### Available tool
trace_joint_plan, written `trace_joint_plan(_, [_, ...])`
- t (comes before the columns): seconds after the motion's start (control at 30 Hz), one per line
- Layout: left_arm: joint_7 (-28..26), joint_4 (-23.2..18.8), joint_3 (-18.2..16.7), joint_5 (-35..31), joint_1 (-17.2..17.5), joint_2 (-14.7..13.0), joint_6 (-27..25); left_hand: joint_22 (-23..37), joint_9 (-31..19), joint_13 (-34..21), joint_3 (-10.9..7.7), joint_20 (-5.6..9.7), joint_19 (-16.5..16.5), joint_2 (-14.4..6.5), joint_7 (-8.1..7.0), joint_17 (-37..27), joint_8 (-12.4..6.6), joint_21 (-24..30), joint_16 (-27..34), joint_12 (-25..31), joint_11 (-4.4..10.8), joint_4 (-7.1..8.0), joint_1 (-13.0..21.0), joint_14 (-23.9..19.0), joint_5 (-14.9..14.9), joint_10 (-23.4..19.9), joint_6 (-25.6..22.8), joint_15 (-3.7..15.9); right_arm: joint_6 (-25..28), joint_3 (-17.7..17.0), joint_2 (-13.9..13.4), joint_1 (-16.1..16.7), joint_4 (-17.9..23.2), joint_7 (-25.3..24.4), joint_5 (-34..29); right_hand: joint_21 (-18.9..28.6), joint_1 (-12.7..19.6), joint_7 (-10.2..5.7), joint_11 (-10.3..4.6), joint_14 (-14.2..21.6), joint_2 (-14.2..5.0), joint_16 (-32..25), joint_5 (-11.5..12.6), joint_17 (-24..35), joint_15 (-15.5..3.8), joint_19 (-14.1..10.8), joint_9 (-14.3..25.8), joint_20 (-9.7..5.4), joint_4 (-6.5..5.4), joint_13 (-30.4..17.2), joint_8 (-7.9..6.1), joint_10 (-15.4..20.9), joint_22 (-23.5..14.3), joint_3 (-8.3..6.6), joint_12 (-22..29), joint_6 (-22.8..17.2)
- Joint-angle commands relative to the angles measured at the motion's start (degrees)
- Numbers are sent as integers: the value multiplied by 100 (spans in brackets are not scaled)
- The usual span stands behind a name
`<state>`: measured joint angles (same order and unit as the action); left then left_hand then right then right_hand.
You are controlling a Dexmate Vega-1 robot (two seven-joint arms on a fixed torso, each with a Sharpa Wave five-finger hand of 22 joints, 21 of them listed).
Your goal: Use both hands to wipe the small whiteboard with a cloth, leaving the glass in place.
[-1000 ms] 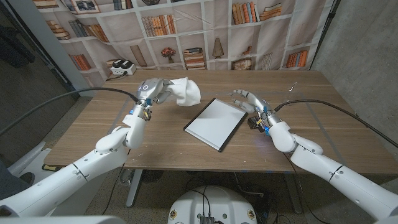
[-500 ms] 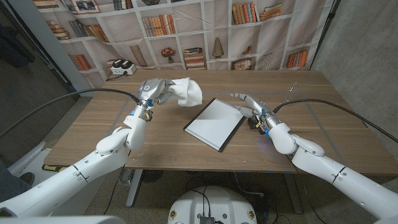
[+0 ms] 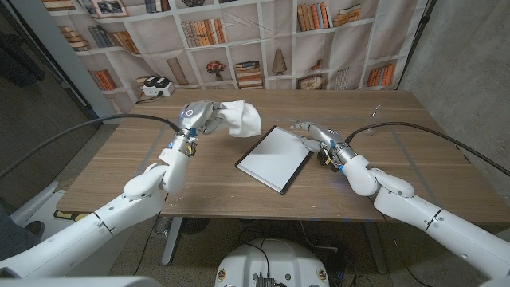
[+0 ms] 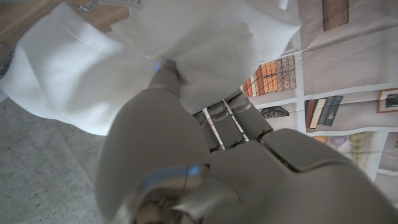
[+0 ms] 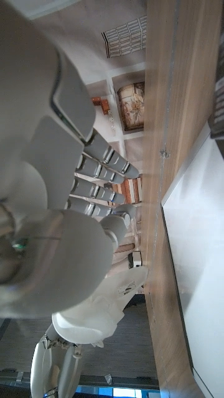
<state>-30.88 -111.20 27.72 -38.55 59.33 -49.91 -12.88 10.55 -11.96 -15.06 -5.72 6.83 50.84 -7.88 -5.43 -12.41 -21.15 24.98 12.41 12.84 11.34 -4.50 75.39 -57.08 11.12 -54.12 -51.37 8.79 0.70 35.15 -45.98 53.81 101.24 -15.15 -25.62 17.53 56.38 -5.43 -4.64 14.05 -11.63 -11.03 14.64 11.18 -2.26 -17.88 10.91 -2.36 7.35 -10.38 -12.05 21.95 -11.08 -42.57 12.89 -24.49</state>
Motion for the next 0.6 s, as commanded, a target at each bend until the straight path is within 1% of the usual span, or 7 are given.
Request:
trace_joint_plan(0.03, [278,92,241,-180,-221,8,327,9,-13,-35,-13,29,-7,-30,13,-23,27,-1,-1,3,5,52,15,14,12,-21,-37,386,195,220,-10,-195,-88,332,-290,58,59,-79,-32,79,51,-33,47,-5,-512,-94,17,-770,18,-10,-38,74,-12,-92,26,-136])
trace_joint_plan(0.07, [302,104,267,-204,-242,14,354,9,-13,-36,-14,32,4,-31,12,-24,30,4,0,1,5,52,16,12,12,-20,-34,387,218,236,-9,-206,-88,362,-305,57,69,-166,-37,77,55,-25,54,-9,-513,-90,16,-768,31,-8,-33,64,-11,-115,17,-153])
trace_joint_plan(0.1, [333,111,291,-225,-261,18,379,10,-12,-39,-19,37,19,-35,8,-26,29,11,6,1,2,51,20,0,13,-24,-37,392,220,254,-10,-222,-98,390,-315,57,72,-188,-38,81,59,-24,56,-11,-510,-87,16,-759,37,-8,-31,61,-10,-123,14,-157])
trace_joint_plan(0.3, [365,158,387,-402,-330,42,480,13,-9,-40,-24,44,26,-33,-2,-34,23,19,17,-5,7,54,19,-26,13,-39,-62,388,236,368,-2,-316,-154,524,-416,72,121,-255,-129,205,70,-46,83,-27,-558,-122,13,-759,100,-4,-2,173,-7,-206,38,-179])
trace_joint_plan(0.43, [302,185,398,-503,-337,69,489,16,-6,-37,-21,41,-52,-19,-25,-38,32,-4,8,-18,12,64,2,-7,10,-54,-53,382,236,428,11,-366,-187,600,-459,137,139,-132,-108,403,86,-84,106,-37,-609,-269,13,-784,123,0,24,340,-8,-274,76,-194])
trace_joint_plan(0.5, [293,194,403,-537,-343,70,505,18,-4,-33,-21,39,-72,-14,-41,-38,32,-10,5,-28,13,66,-1,1,9,-49,-57,382,253,447,18,-383,-192,642,-464,167,136,-46,-54,474,97,-89,112,-40,-603,-335,14,-780,126,2,26,424,-9,-300,93,-223])
trace_joint_plan(0.6, [320,199,407,-551,-350,66,537,18,-3,-27,-22,40,-71,-13,-61,-40,25,-7,5,-39,16,67,-3,-1,9,-45,-80,387,277,476,31,-407,-203,702,-468,184,131,-21,-21,524,103,-93,116,-41,-643,-370,14,-767,126,3,27,446,-9,-316,89,-245])
